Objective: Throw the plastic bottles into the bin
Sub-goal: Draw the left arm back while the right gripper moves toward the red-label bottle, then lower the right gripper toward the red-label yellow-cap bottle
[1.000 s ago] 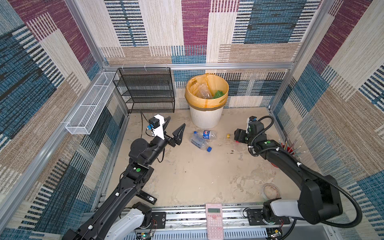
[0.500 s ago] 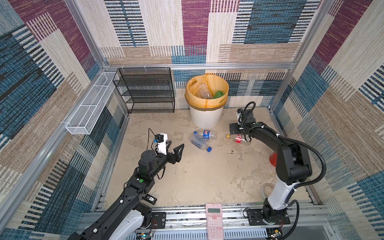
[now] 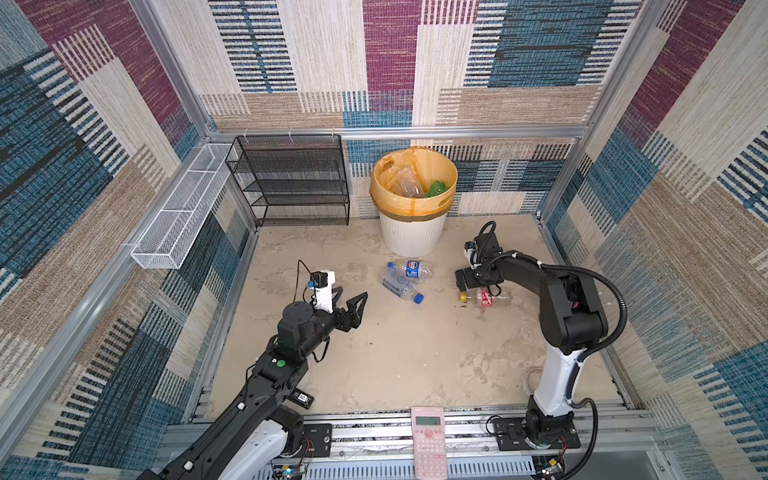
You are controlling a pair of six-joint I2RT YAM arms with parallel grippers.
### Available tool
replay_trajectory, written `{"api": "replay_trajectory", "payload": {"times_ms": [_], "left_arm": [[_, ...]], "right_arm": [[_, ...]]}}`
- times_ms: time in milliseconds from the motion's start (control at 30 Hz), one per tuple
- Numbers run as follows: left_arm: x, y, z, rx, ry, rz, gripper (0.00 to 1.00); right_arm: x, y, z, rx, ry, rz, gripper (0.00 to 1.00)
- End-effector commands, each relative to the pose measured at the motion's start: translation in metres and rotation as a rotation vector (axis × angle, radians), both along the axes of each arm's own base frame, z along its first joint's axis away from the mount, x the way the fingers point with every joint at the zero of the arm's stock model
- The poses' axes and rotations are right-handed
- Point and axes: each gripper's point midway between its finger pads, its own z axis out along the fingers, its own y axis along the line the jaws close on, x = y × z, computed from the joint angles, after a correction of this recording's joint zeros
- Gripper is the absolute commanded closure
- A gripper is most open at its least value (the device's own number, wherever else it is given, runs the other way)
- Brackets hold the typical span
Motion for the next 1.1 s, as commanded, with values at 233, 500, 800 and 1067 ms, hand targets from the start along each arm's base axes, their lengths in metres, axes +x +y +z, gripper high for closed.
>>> {"api": "replay_trajectory", "payload": {"times_ms": [233, 500, 800, 1067], "left_arm": [[0.003, -0.001, 0.0, -0.003, 0.01, 0.002, 0.17], [0.004, 0.001, -0.001, -0.005, 0.011, 0.013, 0.18], [0.008, -0.004, -0.006, -0.013, 0.017, 0.001, 0.18], [0.009, -0.004, -0.009, -0.025, 0.016, 0.006, 0.18]], "right_arm": [[-0.007, -0.018, 0.083, 0.034, -0.181, -0.234, 0.0], [-0.071, -0.023, 0.111, 0.284, -0.182, -0.564, 0.08], [-0.153, -0.025, 0.087, 0.413, -0.071, -0.714, 0.06], [-0.19, -0.034, 0.089, 0.427, -0.029, -0.815, 0.04]]}}
